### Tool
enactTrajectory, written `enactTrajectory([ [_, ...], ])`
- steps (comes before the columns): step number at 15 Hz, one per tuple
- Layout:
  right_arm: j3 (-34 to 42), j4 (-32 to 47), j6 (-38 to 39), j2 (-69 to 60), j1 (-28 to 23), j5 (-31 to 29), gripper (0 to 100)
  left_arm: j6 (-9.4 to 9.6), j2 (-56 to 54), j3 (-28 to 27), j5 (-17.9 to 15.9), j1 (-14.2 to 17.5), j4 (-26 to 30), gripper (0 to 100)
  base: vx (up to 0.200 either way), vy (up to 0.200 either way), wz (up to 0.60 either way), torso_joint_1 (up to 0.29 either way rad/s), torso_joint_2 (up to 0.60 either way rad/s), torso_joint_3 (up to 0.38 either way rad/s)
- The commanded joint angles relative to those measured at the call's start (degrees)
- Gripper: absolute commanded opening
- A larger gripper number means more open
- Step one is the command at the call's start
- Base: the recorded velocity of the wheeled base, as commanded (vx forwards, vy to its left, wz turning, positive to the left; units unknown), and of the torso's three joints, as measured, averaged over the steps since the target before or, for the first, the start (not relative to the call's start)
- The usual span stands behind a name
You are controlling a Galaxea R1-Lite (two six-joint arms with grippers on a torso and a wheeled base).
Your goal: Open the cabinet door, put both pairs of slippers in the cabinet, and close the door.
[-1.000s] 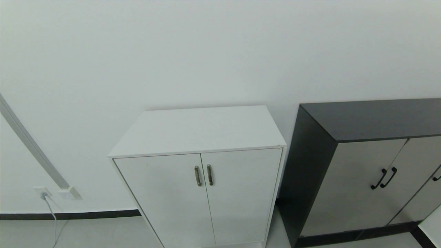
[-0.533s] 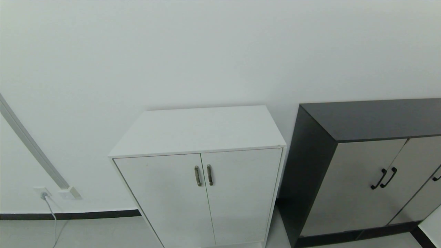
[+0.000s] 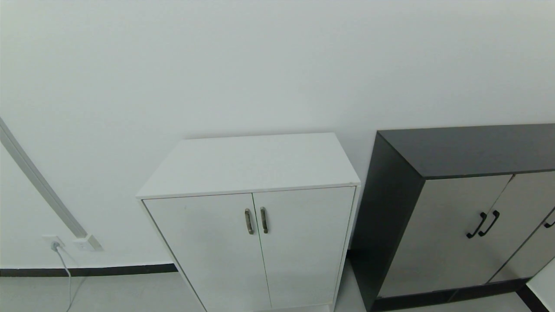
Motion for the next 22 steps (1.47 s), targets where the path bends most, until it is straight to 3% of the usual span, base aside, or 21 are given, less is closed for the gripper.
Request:
enactTrajectory([
  [1, 0.11, 0.06, 0.18, -1.22, -0.61, 0.06, 0, -0.05, 0.02, 0.01, 0.01, 0.0, -0.01, 0, 0.0, 0.0, 0.0, 0.0, 0.0, 0.0],
  [8, 0.11, -0.02, 2.21, -3.85, 0.71, -0.03, 0, -0.05, 0.02, 0.01, 0.01, 0.0, -0.01, 0, 0.0, 0.0, 0.0, 0.0, 0.0, 0.0],
  [10, 0.11, -0.38, 6.42, -3.85, 0.71, -0.82, 0, -0.05, 0.02, 0.01, 0.01, 0.0, -0.01, 0, 0.0, 0.0, 0.0, 0.0, 0.0, 0.0],
  [12, 0.11, -0.64, 7.04, -3.85, 0.71, -4.51, 0, -0.05, 0.02, 0.01, 0.01, 0.0, -0.01, 0, 0.0, 0.0, 0.0, 0.0, 0.0, 0.0],
  [22, 0.11, -0.73, 6.95, -3.85, 0.62, -4.69, 0, -0.05, 0.02, 0.01, 0.01, 0.0, -0.01, 0, 0.0, 0.0, 0.0, 0.0, 0.0, 0.0],
])
